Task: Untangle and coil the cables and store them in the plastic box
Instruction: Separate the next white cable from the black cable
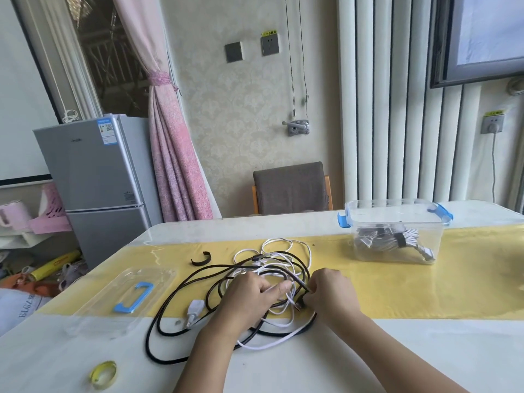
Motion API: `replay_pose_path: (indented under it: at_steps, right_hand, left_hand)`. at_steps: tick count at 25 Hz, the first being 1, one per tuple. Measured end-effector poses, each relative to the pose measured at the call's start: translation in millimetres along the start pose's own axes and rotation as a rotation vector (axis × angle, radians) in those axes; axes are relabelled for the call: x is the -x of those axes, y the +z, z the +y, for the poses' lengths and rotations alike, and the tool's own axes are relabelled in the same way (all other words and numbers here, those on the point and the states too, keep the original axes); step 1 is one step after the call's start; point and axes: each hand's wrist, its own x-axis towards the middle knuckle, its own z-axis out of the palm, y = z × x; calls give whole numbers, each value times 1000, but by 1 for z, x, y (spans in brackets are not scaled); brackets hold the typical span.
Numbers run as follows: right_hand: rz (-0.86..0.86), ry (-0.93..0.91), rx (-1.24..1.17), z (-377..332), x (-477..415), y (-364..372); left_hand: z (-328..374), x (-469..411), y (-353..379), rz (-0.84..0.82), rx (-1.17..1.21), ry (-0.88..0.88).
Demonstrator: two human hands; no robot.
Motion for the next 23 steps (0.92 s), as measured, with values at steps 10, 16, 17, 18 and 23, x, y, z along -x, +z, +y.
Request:
replay_pose_path:
  at_steps: [10,16,17,18,23]
  right_hand:
    - [-416,-122,-1086,2,1,-83]
    - [-600,-368,-866,-14,25,-104]
    - [-610,-374,-813,-12,27,-106]
    - [-598,-372,-772,-9,28,-111]
    - [-184,-222,-700,21,28,-153]
  left_hand:
    - [-4,-4,-7,477,-175,69]
    - [10,-7,4,234,103,465]
    - [7,-8,3,216,108,414]
    - [-2,-11,1,241,78,334]
    - [-37,-24,-7,378,-81,-106]
